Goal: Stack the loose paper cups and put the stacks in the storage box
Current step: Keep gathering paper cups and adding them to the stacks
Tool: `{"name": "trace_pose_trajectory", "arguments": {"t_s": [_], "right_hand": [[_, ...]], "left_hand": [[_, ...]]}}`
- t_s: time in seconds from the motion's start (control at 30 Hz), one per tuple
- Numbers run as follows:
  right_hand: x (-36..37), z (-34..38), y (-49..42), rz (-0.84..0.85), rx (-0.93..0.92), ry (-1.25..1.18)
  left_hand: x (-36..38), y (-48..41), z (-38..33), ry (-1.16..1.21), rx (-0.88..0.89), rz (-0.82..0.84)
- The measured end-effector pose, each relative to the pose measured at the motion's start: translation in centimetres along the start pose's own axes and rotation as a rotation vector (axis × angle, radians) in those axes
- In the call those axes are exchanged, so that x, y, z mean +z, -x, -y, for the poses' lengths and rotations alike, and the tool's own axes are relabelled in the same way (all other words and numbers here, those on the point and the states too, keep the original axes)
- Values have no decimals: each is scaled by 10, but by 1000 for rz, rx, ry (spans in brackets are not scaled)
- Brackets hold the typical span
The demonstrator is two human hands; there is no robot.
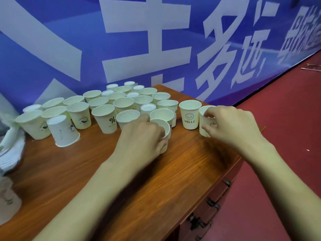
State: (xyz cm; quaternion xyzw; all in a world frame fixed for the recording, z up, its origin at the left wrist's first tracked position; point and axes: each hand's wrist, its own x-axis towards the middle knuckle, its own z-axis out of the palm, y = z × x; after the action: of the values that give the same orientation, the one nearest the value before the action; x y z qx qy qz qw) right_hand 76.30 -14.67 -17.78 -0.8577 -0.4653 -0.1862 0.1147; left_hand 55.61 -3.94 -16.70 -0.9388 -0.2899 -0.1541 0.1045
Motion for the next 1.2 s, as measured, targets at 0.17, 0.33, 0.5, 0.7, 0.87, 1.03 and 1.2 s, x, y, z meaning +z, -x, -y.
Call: {"name": "trace_pose_trajectory", "arguments": {"t_s": [0.17, 0.33, 0.5, 0.7, 0.87, 1.03, 1.2], "right_hand": [[1, 6, 2, -9, 34, 42], [-27, 31, 21, -70, -17, 138], [-63, 75, 39, -290, -18, 108], [-90, 159, 42, -401, -243, -70], [-102, 249, 50, -416, -433, -246], [-111, 317, 67, -409, -570, -408], [-120, 359, 78, -264, -687, -625]], "left_hand": [[-5, 3, -2, 10, 11, -42], [-22, 20, 1, 83, 8, -110], [-51, 53, 18, 96, 11, -219], [-92, 105, 69, -29, -103, -322], [-124, 166, 119, -165, -277, -343], [-148, 227, 162, -230, -426, -320], [-169, 274, 191, -265, -590, -261]]}}
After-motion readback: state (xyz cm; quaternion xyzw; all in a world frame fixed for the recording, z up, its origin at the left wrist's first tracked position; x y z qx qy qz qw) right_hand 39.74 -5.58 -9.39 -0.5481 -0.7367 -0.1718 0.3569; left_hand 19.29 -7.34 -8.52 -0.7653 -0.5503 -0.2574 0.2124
